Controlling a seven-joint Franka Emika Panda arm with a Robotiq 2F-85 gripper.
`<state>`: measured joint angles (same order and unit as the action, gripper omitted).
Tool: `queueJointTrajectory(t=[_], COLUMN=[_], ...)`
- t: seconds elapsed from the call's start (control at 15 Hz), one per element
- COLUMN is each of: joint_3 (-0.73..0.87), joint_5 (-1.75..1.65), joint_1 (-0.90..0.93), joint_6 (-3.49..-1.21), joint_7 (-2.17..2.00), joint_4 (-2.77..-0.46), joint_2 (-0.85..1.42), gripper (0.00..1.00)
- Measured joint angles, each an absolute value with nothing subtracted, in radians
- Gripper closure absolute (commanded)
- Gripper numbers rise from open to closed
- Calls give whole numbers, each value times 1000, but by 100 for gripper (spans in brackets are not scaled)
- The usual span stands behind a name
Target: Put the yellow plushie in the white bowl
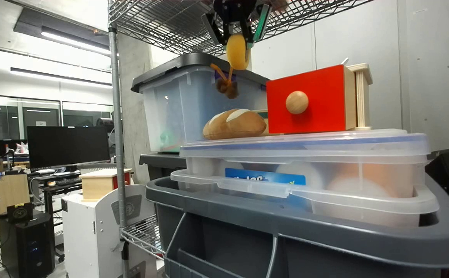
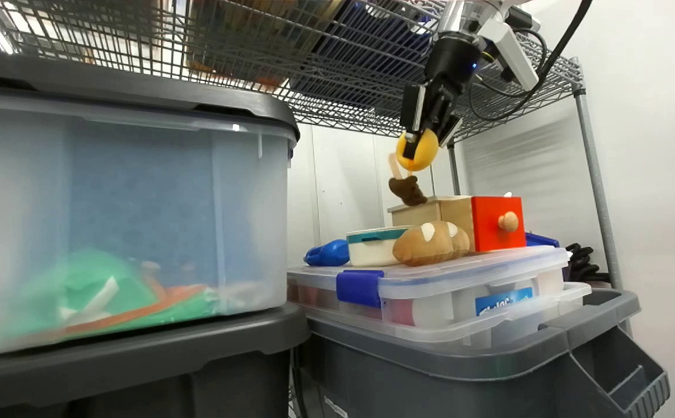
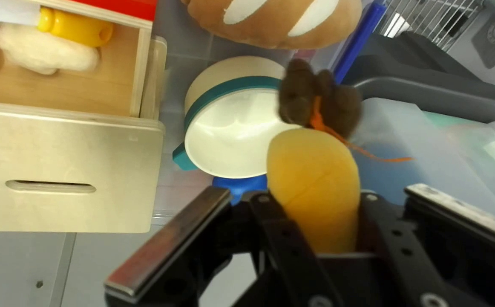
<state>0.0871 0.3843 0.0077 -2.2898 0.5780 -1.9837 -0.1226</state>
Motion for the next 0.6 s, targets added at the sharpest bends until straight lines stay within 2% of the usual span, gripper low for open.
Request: queueJointTrajectory(t=[0.6], joint_3=[90], joint_5=[390], joint_1=[7], joint_6=[-2296], joint_7=[578], joint_4=[-1970], joint_2=[-123], gripper=[94])
